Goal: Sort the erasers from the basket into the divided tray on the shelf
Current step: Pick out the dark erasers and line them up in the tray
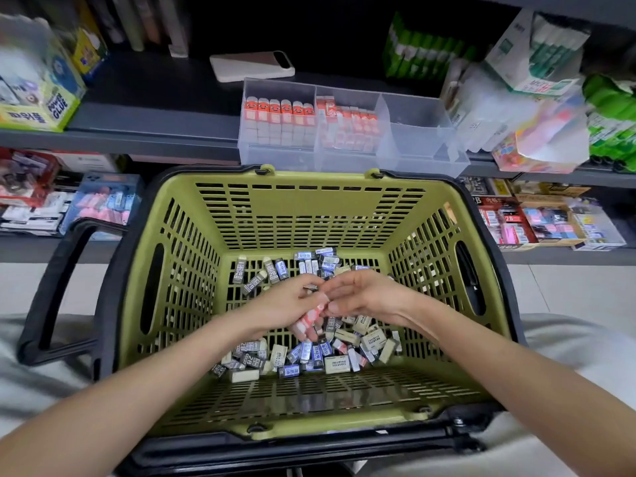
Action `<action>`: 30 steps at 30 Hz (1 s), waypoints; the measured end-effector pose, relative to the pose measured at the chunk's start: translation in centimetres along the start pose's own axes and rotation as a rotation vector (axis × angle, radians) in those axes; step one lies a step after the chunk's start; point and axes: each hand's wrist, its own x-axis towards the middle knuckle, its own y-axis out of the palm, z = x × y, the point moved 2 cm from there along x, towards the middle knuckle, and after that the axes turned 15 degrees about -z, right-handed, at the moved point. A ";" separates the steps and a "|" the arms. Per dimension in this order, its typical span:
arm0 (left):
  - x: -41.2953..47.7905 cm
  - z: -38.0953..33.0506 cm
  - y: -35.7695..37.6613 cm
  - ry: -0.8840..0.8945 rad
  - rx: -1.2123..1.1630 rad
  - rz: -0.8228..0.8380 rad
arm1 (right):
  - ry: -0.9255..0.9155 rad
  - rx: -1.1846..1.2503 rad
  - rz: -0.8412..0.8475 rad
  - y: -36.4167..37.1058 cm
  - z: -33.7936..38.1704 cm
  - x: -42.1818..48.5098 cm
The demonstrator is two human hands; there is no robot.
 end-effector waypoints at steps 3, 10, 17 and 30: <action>0.2 0.6 -1.4 -0.171 -0.073 -0.188 | 0.070 -0.385 -0.016 0.1 -2.9 -0.1; 0.5 0.0 -3.9 -0.332 -0.459 -0.375 | -0.306 -1.568 -0.048 1.5 -6.7 1.3; 0.5 -0.2 -4.2 -0.324 -0.471 -0.408 | -0.253 -1.604 -0.111 2.0 -6.9 3.1; 0.9 0.1 -4.0 -0.384 -0.385 -0.412 | -0.117 -0.086 -0.151 1.4 1.9 2.4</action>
